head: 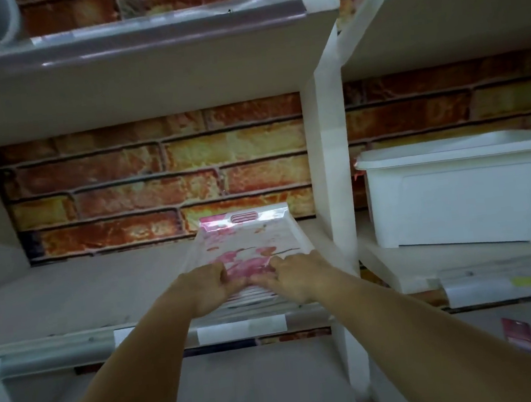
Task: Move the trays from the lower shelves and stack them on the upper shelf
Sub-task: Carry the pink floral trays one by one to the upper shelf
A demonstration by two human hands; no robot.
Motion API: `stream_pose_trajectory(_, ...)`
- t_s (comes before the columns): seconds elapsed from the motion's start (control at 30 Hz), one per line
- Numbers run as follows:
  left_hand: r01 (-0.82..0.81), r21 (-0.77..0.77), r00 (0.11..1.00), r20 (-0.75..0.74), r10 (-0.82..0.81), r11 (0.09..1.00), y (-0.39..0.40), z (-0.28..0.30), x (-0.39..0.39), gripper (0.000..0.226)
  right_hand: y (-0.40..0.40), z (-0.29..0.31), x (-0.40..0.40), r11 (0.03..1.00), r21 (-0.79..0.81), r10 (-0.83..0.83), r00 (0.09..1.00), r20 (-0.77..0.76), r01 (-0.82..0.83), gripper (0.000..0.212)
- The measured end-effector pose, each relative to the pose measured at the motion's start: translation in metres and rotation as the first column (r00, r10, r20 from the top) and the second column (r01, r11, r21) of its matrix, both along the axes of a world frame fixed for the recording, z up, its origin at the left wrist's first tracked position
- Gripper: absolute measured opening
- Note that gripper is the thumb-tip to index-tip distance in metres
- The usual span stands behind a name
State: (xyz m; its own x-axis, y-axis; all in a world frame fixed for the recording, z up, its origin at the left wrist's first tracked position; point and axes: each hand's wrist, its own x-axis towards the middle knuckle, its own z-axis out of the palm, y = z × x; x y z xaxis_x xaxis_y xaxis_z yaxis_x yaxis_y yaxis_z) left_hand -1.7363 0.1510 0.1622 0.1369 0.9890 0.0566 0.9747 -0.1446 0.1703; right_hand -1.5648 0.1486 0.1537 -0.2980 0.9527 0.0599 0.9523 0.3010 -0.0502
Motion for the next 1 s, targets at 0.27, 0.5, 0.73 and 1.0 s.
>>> stream_pose_trajectory(0.27, 0.031, 0.023, 0.993, 0.109, -0.033, 0.999, 0.009, -0.003, 0.011, 0.047, 0.011, 0.006, -0.017, 0.995, -0.087, -0.052, 0.998, -0.029, 0.049, 0.066)
stream_pose_trajectory(0.5, 0.002, 0.239, 0.996, 0.081, -0.022, 0.971, 0.005, 0.004, 0.019, 0.042, 0.004, 0.014, -0.015, 0.988, 0.132, -0.059, 0.991, -0.122, 0.075, 0.052)
stream_pose_trajectory(0.73, -0.028, 0.369, 0.999, 0.035, 0.017, 0.929, -0.011, 0.028, 0.040, 0.040, -0.018, 0.032, 0.003, 0.957, 0.268, -0.070, 0.986, -0.152, 0.109, 0.044)
stream_pose_trajectory(1.0, 0.074, 0.404, 0.968, 0.192, -0.164, 0.912, -0.018, 0.027, 0.086, 0.036, -0.043, 0.033, 0.047, 0.920, 0.310, -0.159, 0.952, -0.260, 0.239, 0.040)
